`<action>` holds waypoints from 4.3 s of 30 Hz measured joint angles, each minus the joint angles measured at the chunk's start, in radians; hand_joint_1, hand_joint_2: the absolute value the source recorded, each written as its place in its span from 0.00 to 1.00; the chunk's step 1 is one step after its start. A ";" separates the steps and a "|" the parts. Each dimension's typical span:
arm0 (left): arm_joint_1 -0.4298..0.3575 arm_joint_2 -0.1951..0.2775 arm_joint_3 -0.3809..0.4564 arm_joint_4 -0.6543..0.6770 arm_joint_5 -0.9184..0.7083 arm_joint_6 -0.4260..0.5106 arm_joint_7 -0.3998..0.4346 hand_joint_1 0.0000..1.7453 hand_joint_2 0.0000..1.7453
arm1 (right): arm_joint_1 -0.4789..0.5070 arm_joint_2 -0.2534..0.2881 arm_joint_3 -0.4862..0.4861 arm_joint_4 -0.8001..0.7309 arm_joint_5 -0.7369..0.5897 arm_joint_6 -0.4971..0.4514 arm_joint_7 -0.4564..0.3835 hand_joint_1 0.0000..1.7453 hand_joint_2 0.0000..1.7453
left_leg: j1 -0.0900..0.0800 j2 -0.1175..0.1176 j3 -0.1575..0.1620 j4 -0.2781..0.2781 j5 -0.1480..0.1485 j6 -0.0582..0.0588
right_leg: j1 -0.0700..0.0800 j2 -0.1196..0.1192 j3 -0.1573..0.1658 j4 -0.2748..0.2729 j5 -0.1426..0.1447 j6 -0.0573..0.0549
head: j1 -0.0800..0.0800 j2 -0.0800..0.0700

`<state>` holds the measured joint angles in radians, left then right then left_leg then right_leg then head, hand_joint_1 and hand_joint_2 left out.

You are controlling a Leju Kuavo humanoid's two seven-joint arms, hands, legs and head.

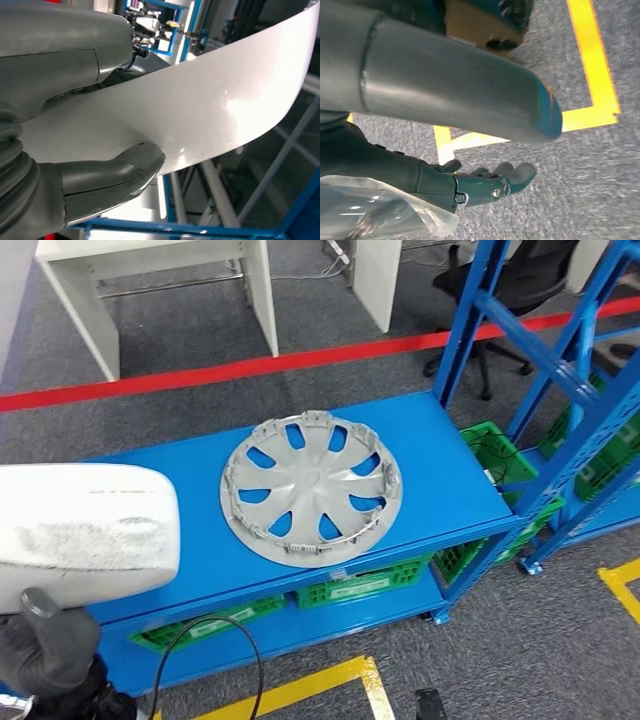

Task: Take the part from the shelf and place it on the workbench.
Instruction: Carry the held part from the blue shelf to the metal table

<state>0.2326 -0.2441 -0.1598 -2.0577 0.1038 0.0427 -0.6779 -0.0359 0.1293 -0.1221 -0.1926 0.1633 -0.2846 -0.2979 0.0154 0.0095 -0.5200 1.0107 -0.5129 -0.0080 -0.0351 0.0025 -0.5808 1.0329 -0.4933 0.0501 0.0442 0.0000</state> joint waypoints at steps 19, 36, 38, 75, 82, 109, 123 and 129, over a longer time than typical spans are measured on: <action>-0.004 0.003 -0.003 0.005 -0.001 0.005 0.000 1.00 1.00 | -0.001 -0.002 -0.005 0.002 0.030 -0.034 0.080 0.00 0.00 | -0.013 0.000 -0.047 0.004 0.043 0.049 | 0.029 0.003 -0.043 0.137 -0.115 -0.010 | -0.007 0.000; -0.009 0.005 0.001 0.055 0.036 -0.058 0.000 1.00 1.00 | 0.000 -0.008 0.002 0.006 0.062 0.021 0.123 0.00 0.00 | -0.014 -0.002 -0.141 0.266 -0.121 -0.006 | 0.022 -0.005 -0.001 -0.011 0.014 -0.053 | -0.015 0.000; -0.010 0.005 0.002 0.062 0.037 -0.062 0.000 1.00 1.00 | 0.001 -0.009 0.003 0.006 0.062 0.032 0.121 0.00 0.00 | -0.013 -0.002 -0.114 0.275 -0.123 -0.005 | 0.023 -0.006 -0.020 -0.011 0.029 -0.053 | -0.015 0.000; -0.030 0.004 0.004 0.105 0.055 -0.104 0.000 1.00 1.00 | -0.005 -0.018 0.022 0.011 0.098 0.072 0.132 0.00 0.00 | -0.025 -0.006 0.070 -0.028 -0.039 0.025 | 0.025 -0.008 -0.040 -0.018 0.063 -0.025 | -0.019 0.000; -0.033 0.003 0.005 0.110 0.055 -0.110 0.000 1.00 1.00 | 0.000 -0.018 0.029 0.013 0.091 0.074 0.132 0.00 0.00 | -0.023 0.001 -0.019 -0.036 0.045 0.059 | 0.021 -0.005 -0.111 0.200 -0.126 0.005 | -0.012 0.000; -0.027 0.011 0.002 0.120 0.055 -0.089 0.000 1.00 1.00 | -0.003 -0.018 0.006 0.014 0.046 0.057 0.135 0.00 0.00 | -0.016 0.006 0.049 -0.049 -0.007 0.036 | 0.027 -0.004 -0.041 -0.001 0.015 -0.007 | -0.014 0.000; -0.024 0.012 -0.003 0.122 0.046 -0.074 0.000 1.00 1.00 | -0.001 -0.017 -0.021 0.014 0.025 0.063 0.146 0.00 0.00 | -0.029 0.098 0.013 -0.004 -0.021 0.028 | 0.031 -0.049 0.016 -0.029 0.004 -0.024 | -0.009 0.000; -0.021 0.020 -0.004 0.123 0.039 -0.057 0.000 1.00 1.00 | -0.005 -0.016 -0.042 0.014 -0.002 0.078 0.155 0.00 0.00 | -0.015 0.003 -0.104 0.280 -0.156 0.010 | 0.028 0.027 0.001 -0.030 0.021 -0.048 | -0.011 0.000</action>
<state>0.2113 -0.2243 -0.1643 -1.9346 0.1427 -0.0143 -0.6779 -0.0405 0.1132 -0.1642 -0.1789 0.1614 -0.2068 -0.1425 0.0001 0.0129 -0.6237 1.2908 -0.6689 0.0018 -0.0076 0.0292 -0.5794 1.0030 -0.4728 0.0022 0.0329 0.0000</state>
